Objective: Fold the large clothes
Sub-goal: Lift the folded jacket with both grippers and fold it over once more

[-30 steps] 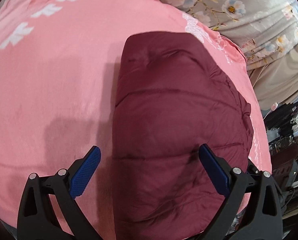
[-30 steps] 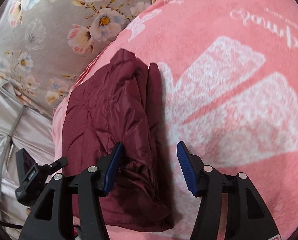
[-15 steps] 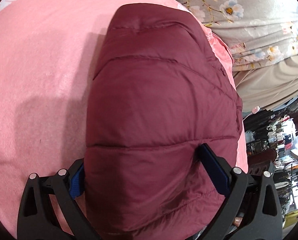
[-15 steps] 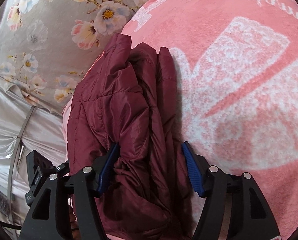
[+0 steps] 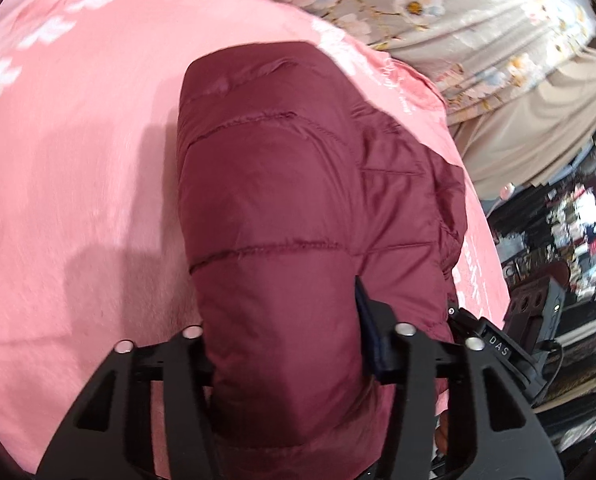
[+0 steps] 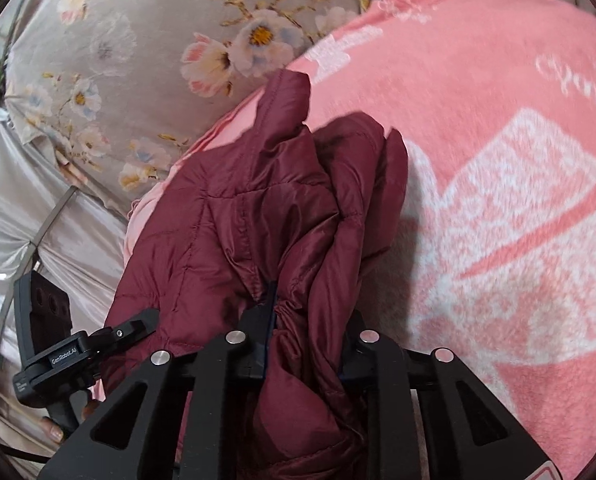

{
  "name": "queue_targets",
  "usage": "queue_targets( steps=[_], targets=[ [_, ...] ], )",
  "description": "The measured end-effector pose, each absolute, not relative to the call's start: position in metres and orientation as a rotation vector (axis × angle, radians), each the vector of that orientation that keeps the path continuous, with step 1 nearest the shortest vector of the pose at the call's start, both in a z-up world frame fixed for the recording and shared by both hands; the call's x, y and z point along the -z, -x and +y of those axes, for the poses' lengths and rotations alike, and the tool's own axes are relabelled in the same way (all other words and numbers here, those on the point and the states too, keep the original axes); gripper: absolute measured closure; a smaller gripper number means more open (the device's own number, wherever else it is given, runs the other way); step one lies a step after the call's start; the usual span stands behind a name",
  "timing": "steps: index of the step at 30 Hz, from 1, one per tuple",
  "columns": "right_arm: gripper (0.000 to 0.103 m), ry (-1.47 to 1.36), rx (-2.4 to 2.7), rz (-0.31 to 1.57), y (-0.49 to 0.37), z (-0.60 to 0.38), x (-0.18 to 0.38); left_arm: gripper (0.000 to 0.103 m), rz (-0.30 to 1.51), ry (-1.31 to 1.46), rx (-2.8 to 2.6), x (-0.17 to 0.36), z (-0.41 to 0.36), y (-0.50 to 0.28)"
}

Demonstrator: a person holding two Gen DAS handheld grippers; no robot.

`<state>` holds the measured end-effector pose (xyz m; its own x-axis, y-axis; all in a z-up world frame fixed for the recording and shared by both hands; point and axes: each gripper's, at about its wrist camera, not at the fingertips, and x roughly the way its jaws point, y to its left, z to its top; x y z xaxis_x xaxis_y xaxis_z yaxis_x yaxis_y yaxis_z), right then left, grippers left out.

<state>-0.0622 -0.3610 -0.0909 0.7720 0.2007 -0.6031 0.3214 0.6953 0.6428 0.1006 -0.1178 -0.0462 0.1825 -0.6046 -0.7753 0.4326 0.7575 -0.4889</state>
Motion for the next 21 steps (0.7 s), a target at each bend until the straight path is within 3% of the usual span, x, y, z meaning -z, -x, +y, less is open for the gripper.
queue_targets(
  steps=[11,21],
  targets=[
    [0.085,-0.638,0.112,0.494,0.08,-0.353,-0.001,0.065,1.008,0.118,0.842,-0.019,-0.124,-0.088],
    [0.085,-0.368,0.101,0.206,0.075,-0.322,-0.115,0.064,0.663,0.071,0.92,-0.123,-0.112,-0.074]
  ],
)
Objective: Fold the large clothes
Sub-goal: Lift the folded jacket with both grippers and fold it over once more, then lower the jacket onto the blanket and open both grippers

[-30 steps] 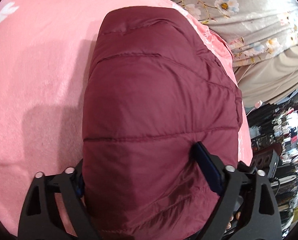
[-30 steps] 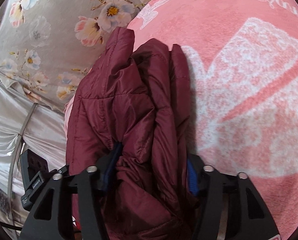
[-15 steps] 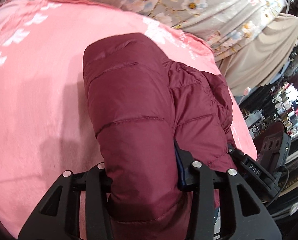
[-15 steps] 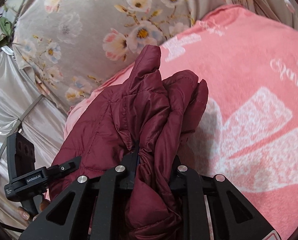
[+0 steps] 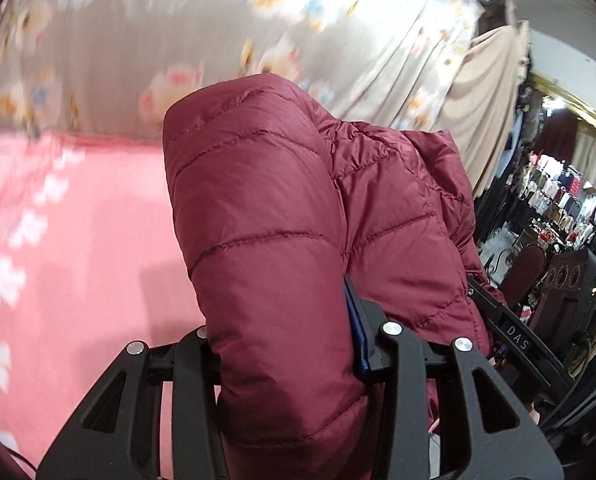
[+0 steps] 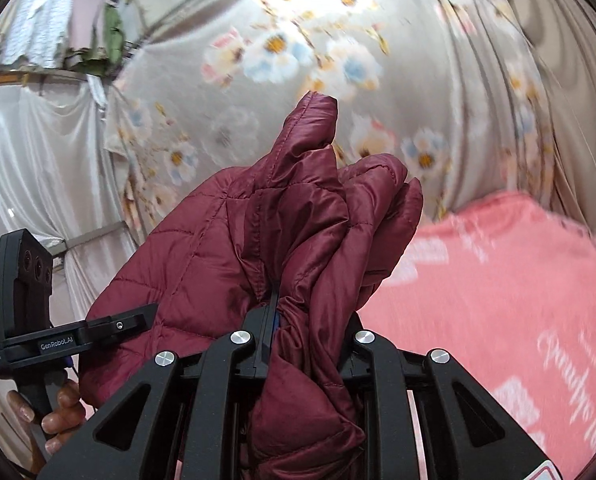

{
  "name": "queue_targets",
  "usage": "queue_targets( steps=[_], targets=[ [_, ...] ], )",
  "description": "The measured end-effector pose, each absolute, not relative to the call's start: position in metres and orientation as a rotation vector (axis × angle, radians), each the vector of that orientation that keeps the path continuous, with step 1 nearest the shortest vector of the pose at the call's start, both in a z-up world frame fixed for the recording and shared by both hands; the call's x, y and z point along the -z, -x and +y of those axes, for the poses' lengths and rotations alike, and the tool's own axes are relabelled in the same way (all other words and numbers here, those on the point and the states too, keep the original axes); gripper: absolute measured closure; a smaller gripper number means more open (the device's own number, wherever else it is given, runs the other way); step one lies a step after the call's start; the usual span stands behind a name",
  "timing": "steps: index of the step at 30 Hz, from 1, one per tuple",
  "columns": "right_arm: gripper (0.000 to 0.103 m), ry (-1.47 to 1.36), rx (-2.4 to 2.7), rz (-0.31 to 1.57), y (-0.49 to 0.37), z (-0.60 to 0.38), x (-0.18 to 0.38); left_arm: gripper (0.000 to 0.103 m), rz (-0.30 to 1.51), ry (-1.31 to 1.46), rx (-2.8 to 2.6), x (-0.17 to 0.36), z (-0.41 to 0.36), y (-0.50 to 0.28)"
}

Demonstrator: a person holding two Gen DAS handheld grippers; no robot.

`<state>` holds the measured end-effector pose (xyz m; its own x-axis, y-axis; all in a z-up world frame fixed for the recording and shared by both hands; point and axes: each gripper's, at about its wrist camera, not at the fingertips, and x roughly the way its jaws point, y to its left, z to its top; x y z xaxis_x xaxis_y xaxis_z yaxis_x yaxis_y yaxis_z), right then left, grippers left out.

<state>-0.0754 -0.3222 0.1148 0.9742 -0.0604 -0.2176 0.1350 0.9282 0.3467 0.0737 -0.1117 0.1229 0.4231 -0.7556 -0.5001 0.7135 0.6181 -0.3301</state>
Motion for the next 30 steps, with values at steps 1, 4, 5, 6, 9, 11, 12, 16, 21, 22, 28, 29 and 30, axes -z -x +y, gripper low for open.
queue_targets(
  steps=[1,4,5,6,9,11,12,16,21,22,28,29,30],
  targets=[
    [0.085,-0.345,0.089,0.179,0.071,-0.317,-0.126,0.064,0.621,0.067,0.925,-0.133,-0.106,-0.074],
    [0.085,-0.279,0.061,0.113,0.056,-0.303,-0.151,0.064,0.521,0.061,0.928,-0.156,-0.092,-0.076],
    [0.085,-0.266,0.052,0.099,0.051,-0.298,-0.156,0.064,0.481,0.058,0.927,-0.165,-0.086,-0.079],
    [0.085,-0.253,0.037,0.081,0.042,-0.294,-0.162,0.064,0.45,0.055,0.924,-0.171,-0.082,-0.082],
    [0.085,-0.242,-0.006,0.056,0.016,-0.281,-0.171,0.063,0.357,0.05,0.908,-0.186,-0.063,-0.097],
    [0.085,-0.231,-0.029,0.05,-0.007,-0.27,-0.172,0.063,0.319,0.046,0.889,-0.189,-0.049,-0.109],
    [0.085,-0.229,-0.037,0.052,-0.016,-0.266,-0.171,0.063,0.306,0.043,0.879,-0.19,-0.043,-0.116],
    [0.084,-0.227,-0.057,0.095,-0.064,-0.251,-0.153,0.062,0.282,0.026,0.83,-0.18,-0.023,-0.149],
    [0.084,-0.234,-0.051,0.246,-0.131,-0.237,-0.095,0.061,0.36,0.008,0.77,-0.135,-0.002,-0.209],
    [0.084,-0.241,-0.051,0.274,-0.139,-0.235,-0.084,0.061,0.397,0.011,0.758,-0.12,-0.001,-0.221],
    [0.084,-0.299,-0.021,0.463,-0.192,-0.232,0.0,0.061,0.575,0.004,0.717,-0.03,-0.002,-0.275],
    [0.084,-0.307,-0.011,0.491,-0.199,-0.232,0.014,0.061,0.59,-0.005,0.711,-0.02,-0.004,-0.278],
    [0.084,-0.314,-0.002,0.518,-0.205,-0.232,0.027,0.061,0.613,-0.019,0.703,-0.004,-0.008,-0.286]
  ],
)
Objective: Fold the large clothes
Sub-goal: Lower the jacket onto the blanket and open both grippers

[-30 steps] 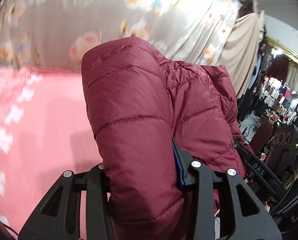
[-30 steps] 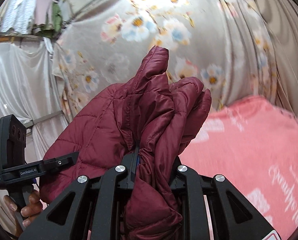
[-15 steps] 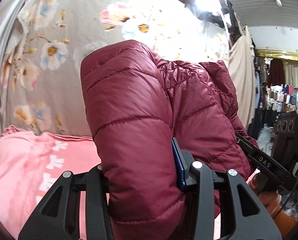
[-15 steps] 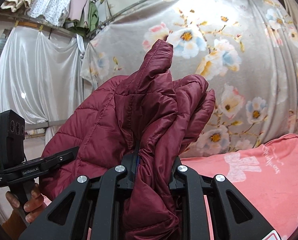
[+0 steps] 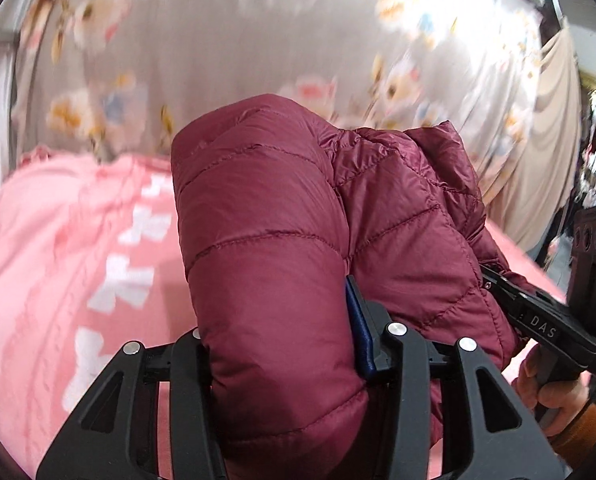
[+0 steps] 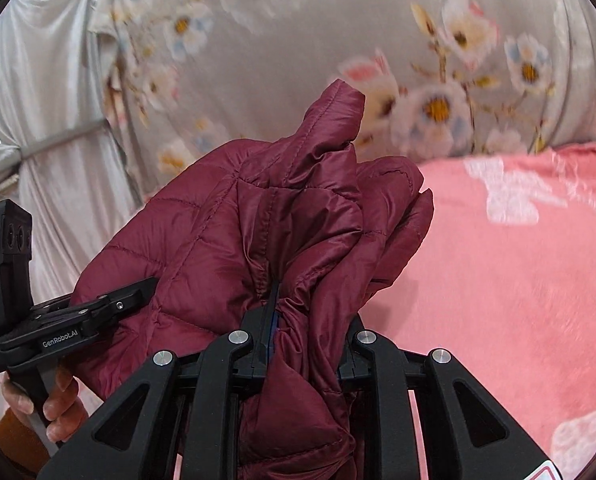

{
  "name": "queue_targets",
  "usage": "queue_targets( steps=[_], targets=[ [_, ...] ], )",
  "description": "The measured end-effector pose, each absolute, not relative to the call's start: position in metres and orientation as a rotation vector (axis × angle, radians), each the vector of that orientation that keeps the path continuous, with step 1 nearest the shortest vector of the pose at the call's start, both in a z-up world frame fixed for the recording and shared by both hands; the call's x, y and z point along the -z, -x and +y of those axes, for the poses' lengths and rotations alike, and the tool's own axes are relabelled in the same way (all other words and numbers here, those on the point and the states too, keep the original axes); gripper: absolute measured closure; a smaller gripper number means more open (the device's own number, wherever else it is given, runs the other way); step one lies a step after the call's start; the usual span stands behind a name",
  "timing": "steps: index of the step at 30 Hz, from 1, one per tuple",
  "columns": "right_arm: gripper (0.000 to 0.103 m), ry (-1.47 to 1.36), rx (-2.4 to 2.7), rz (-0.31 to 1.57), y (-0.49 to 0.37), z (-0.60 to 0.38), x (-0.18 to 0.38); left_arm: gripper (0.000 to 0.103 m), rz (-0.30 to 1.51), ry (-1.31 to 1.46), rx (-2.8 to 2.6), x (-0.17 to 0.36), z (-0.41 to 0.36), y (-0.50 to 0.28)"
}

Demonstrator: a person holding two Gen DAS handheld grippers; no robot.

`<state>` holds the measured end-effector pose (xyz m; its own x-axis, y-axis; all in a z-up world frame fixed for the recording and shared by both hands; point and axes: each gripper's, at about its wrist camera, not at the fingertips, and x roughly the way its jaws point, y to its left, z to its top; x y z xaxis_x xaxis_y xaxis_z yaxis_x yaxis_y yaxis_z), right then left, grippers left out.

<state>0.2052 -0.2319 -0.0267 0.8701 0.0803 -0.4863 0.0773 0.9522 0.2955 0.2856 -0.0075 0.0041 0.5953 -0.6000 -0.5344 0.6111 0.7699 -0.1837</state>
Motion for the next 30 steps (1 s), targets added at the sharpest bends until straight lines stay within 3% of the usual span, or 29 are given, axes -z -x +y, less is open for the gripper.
queue_targets(
  steps=[3,7,10,13,15,16,17,19,30],
  targets=[
    [0.083,-0.331,0.015,0.586,-0.218,-0.234,0.057,0.061,0.673,-0.044,0.689,0.031,-0.016,-0.303],
    [0.072,-0.355,0.028,0.655,-0.222,-0.241,0.081,0.059,0.745,-0.058,0.667,0.069,-0.023,-0.315],
    [0.062,-0.366,0.036,0.686,-0.208,-0.248,0.081,0.047,0.748,-0.026,0.645,0.079,-0.013,-0.314],
    [0.043,-0.324,0.103,0.642,-0.166,-0.254,0.062,0.033,0.79,-0.023,0.581,0.074,-0.001,-0.306],
    [0.043,-0.296,0.139,0.609,-0.148,-0.253,0.051,0.027,0.783,-0.071,0.489,0.061,0.006,-0.288],
    [0.047,-0.281,0.136,0.599,-0.138,-0.249,0.044,0.026,0.768,-0.109,0.44,0.053,0.007,-0.276],
    [0.066,-0.272,0.123,0.599,-0.136,-0.245,0.039,0.026,0.759,-0.132,0.412,0.048,0.007,-0.266],
    [0.088,-0.223,0.097,0.623,-0.133,-0.228,0.031,0.026,0.728,-0.205,0.338,0.037,0.001,-0.245],
    [0.097,-0.086,0.119,0.782,-0.154,-0.193,0.08,0.026,0.871,-0.209,0.208,0.057,-0.025,-0.231]
  ],
)
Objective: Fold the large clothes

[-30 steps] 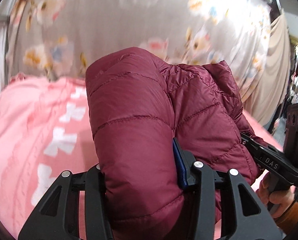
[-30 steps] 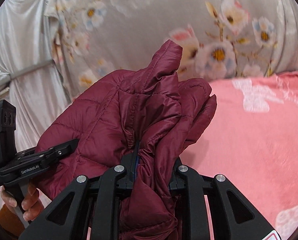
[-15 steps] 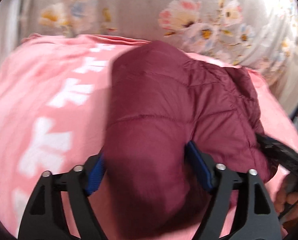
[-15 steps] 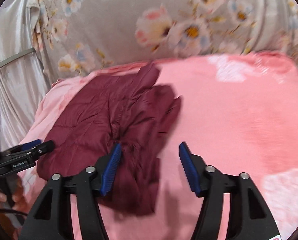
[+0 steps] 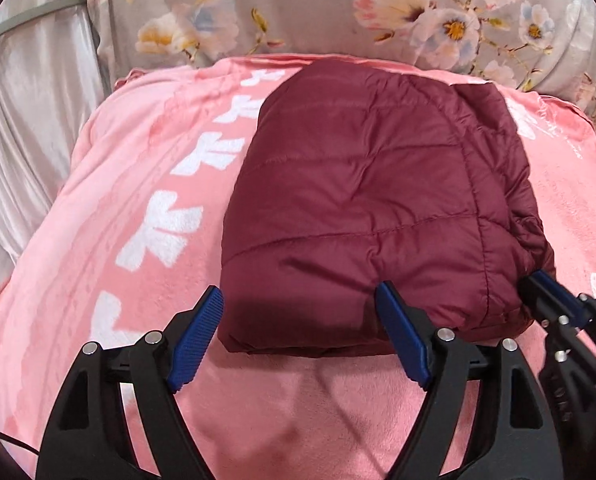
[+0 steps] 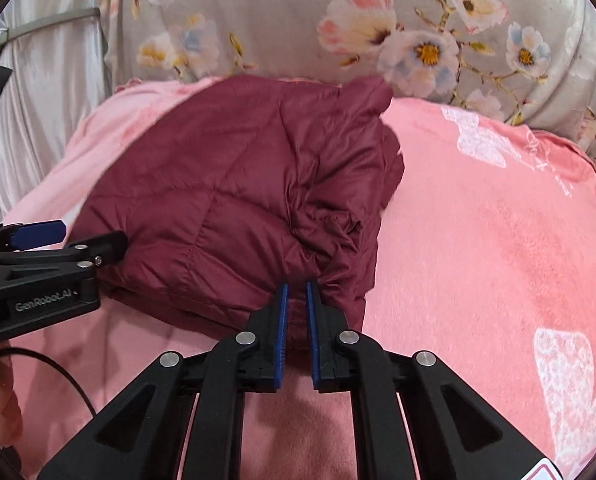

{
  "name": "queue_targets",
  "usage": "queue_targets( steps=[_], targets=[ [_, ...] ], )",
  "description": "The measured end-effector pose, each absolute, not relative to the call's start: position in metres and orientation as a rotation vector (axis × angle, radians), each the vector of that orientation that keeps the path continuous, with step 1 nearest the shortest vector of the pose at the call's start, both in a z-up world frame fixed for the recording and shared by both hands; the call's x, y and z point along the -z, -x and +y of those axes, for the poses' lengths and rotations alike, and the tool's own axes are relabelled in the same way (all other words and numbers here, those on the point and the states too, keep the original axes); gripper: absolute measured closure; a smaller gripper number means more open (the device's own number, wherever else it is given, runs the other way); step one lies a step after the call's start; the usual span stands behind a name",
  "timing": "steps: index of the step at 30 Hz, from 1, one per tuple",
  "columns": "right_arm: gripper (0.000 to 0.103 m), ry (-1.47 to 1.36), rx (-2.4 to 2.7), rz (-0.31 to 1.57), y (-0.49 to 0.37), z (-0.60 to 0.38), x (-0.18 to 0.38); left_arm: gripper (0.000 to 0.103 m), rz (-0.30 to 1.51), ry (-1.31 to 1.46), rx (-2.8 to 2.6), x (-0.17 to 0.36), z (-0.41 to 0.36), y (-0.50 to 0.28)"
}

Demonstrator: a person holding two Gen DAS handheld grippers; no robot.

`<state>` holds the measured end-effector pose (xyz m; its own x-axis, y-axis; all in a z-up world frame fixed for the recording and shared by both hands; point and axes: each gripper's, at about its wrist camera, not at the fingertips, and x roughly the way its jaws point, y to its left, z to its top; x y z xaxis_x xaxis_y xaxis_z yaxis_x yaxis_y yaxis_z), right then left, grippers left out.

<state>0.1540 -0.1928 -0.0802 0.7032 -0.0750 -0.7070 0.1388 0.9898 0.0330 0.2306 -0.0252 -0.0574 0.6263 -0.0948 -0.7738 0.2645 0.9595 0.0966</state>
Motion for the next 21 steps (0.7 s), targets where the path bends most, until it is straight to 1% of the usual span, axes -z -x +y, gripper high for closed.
queue_targets(
  steps=[3,6,7,8,9,10,12,13,14,15,17,19,21],
  targets=[
    [0.097,-0.084,0.126,0.803,-0.157,-0.193,0.085,0.026,0.896,-0.197,0.207,0.065,-0.026,-0.235],
    [0.096,-0.101,0.136,0.794,-0.15,-0.194,0.077,0.026,0.891,-0.203,0.195,0.068,-0.028,-0.234],
    [0.09,-0.109,0.143,0.776,-0.142,-0.193,0.071,0.026,0.889,-0.203,0.193,0.068,-0.028,-0.233],
    [0.087,-0.108,0.146,0.759,-0.136,-0.193,0.067,0.026,0.89,-0.198,0.194,0.067,-0.028,-0.233],
    [0.082,-0.096,0.153,0.74,-0.127,-0.19,0.062,0.026,0.892,-0.186,0.198,0.065,-0.026,-0.23],
    [0.075,-0.077,0.165,0.723,-0.117,-0.187,0.059,0.026,0.891,-0.176,0.201,0.063,-0.024,-0.229],
    [0.064,-0.061,0.187,0.704,-0.102,-0.185,0.058,0.026,0.88,-0.157,0.198,0.06,-0.019,-0.219],
    [0.062,-0.059,0.199,0.694,-0.092,-0.185,0.059,0.025,0.876,-0.152,0.194,0.059,-0.017,-0.215],
    [0.057,-0.056,0.212,0.685,-0.085,-0.185,0.06,0.021,0.869,-0.142,0.182,0.06,-0.014,-0.207],
    [0.055,-0.053,0.228,0.676,-0.078,-0.185,0.062,0.015,0.867,-0.136,0.175,0.06,-0.012,-0.203],
    [0.047,-0.046,0.26,0.659,-0.064,-0.188,0.065,0.011,0.846,-0.116,0.158,0.062,-0.008,-0.191],
    [0.045,-0.056,0.281,0.649,-0.056,-0.19,0.065,0.01,0.821,-0.102,0.134,0.065,-0.004,-0.175],
    [0.04,-0.061,0.299,0.609,-0.046,-0.191,0.061,0.009,0.804,-0.085,0.133,0.069,-0.004,-0.164]
  ],
)
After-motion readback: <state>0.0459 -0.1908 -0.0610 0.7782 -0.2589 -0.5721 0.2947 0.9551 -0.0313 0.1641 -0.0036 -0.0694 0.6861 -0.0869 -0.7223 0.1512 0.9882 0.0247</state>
